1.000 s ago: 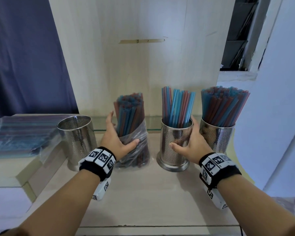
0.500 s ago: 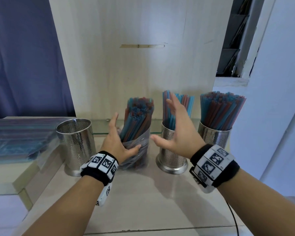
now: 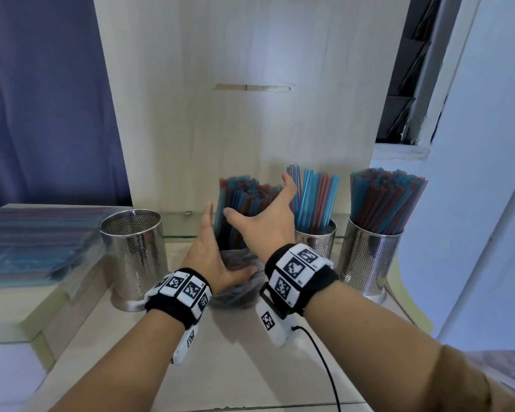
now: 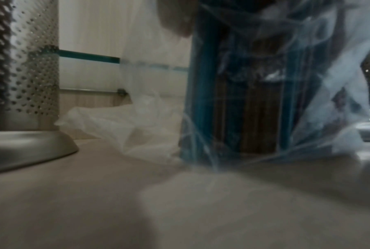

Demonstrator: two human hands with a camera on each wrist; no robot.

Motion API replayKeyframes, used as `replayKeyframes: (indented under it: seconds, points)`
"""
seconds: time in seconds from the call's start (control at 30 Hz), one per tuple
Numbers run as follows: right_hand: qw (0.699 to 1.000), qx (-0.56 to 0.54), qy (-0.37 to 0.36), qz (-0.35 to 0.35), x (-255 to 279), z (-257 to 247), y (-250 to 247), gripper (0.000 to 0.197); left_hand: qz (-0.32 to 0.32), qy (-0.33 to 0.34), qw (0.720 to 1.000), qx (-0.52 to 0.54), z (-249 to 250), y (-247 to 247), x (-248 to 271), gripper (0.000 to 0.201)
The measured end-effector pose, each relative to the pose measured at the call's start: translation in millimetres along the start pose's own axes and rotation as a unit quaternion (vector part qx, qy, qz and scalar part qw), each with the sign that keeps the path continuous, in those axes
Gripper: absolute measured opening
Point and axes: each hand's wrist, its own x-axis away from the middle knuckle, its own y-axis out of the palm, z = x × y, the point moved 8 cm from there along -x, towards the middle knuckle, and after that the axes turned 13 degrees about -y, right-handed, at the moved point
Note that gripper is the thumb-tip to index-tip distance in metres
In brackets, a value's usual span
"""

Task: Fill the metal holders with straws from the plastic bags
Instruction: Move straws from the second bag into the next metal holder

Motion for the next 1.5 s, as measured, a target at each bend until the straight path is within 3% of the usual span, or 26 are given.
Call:
replayKeyframes:
  seconds: [0.13, 0.23, 0.33, 0.43, 0.57, 0.8, 1.13, 1.27, 1.37, 1.5]
  points:
    - [0.999, 0.013, 0.004, -0.036, -9, -5, 11, 0.122, -0.007, -0.012, 0.999, 0.029, -1, 1, -5, 0.141]
    - [0.994, 0.01, 0.022, -0.105, -13, 5, 25, 0.12, 0.002, -0.006, 1.0, 0.01, -4, 1, -6, 0.139]
    - [0.988, 0.02, 0.017, -0.149, -15, 13, 23, 0.078, 0.005, -0.012, 1.0, 0.016, -5, 0, -5, 0.131]
    - [0.992, 0.018, -0.009, -0.124, -15, 12, 6, 0.048, 0.007, -0.021, 1.0, 0.018, -4, -1, -2, 0.13]
    - [0.996, 0.019, -0.028, -0.083, -15, 15, -1, 0.041, 0.012, -0.018, 1.0, 0.009, -3, -1, -1, 0.133]
    - [0.995, 0.018, -0.025, -0.099, -28, 17, 6, 0.019, 0.02, -0.022, 1.0, -0.002, -2, -2, -1, 0.135]
    - [0.992, -0.019, 0.025, -0.12, -36, 31, 13, 0.019, 0.014, -0.027, 1.0, -0.004, -4, -1, -3, 0.139]
    - [0.991, -0.022, 0.065, -0.118, -34, 33, 15, 0.031, 0.01, -0.031, 0.999, -0.006, -4, -1, -3, 0.14]
    - [0.99, -0.03, 0.074, -0.116, -32, 33, 14, 0.016, 0.007, -0.034, 0.999, -0.008, -3, -1, -3, 0.139]
    - [0.988, -0.087, 0.087, -0.089, -28, 39, 10, 0.017, 0.007, -0.032, 0.999, -0.017, -4, -1, -2, 0.141]
